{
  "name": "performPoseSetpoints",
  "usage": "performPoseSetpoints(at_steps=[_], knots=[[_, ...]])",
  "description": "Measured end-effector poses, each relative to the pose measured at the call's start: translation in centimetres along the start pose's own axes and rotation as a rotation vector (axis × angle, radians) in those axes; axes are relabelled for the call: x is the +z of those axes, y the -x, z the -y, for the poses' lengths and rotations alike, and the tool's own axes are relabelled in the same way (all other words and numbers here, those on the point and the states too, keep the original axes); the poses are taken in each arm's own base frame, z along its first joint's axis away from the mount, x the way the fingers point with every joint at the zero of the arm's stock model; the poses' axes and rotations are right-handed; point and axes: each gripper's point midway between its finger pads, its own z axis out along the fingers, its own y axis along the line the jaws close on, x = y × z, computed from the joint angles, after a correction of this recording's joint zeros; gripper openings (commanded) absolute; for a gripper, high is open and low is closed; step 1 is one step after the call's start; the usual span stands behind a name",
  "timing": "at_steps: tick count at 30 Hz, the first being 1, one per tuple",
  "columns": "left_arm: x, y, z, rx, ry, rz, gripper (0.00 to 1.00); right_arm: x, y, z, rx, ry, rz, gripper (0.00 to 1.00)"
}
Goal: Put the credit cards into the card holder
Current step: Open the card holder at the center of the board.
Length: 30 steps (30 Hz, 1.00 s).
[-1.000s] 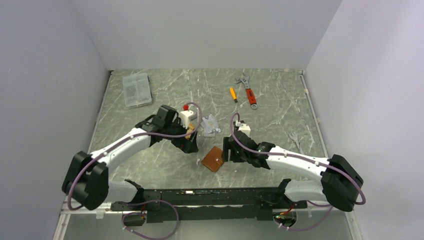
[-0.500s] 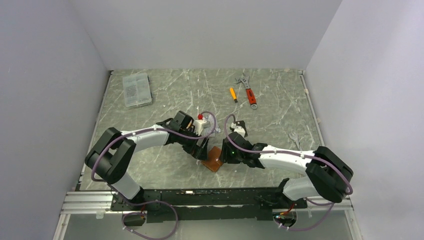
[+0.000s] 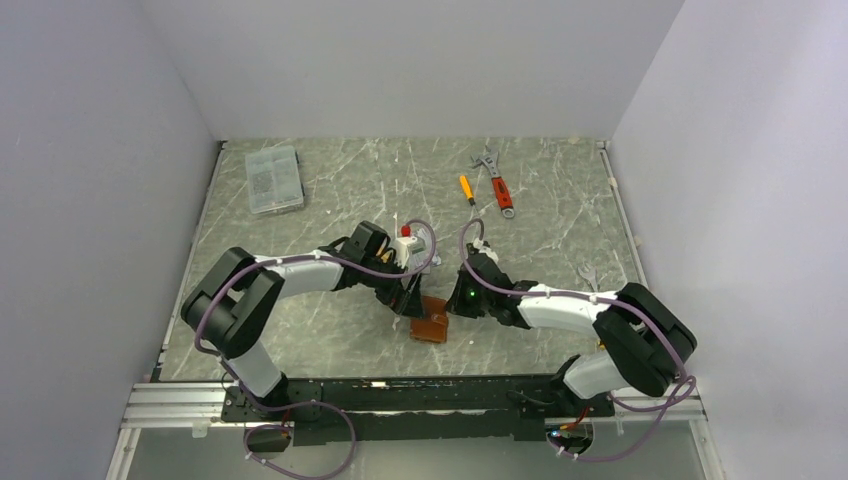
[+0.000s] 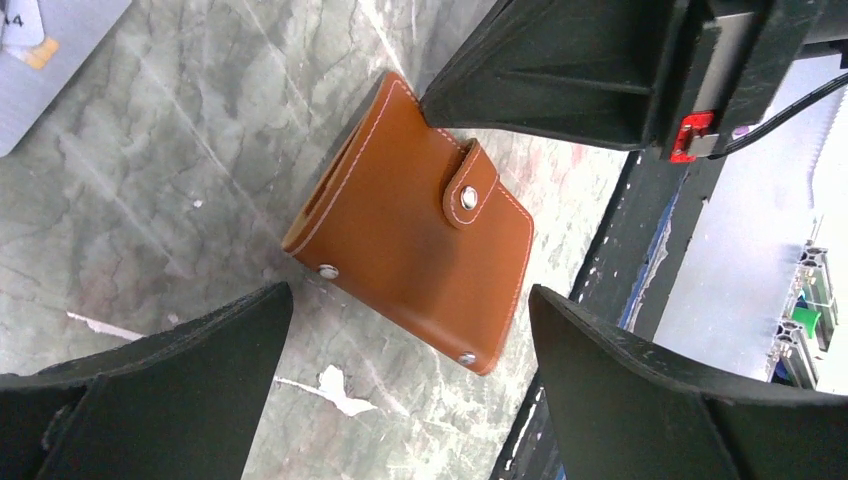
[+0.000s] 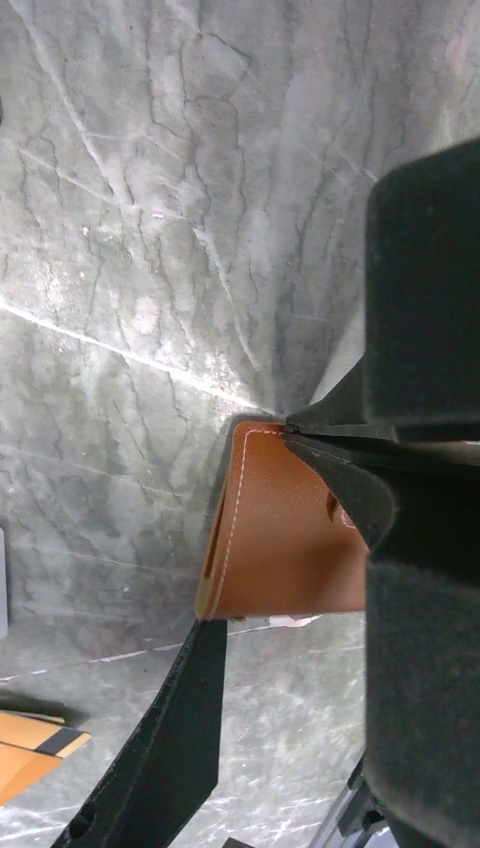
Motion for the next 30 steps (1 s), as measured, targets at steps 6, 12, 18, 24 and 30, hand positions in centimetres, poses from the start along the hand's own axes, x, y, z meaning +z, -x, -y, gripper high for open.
performPoseSetpoints(at_steps=[6,12,18,24,30], knots=[[0.4,0.5,-0.1,-0.004,-0.016,0.02,0.99,0.4,0.1,0.2,0.026,0.025,0.013,0.0],[0.6,0.8,-0.3,-0.017,-0.045,0.033,0.9,0.8,0.2,-0.1,0.056,0.062,0.031,0.0],[1.1,0.9,-0.2,-0.032,-0.055,0.038,0.77,0.9,0.2,-0.2,0.096,0.085,0.05,0.0],[2.3,0.1,0.2,-0.05,-0.064,-0.001,0.43,0.3,0.0,0.3,0.115,0.085,0.068,0.04],[2.7,-0.4,-0.3,-0.08,-0.043,-0.042,0.1,-0.6,-0.1,0.8,0.085,0.062,0.083,0.36]])
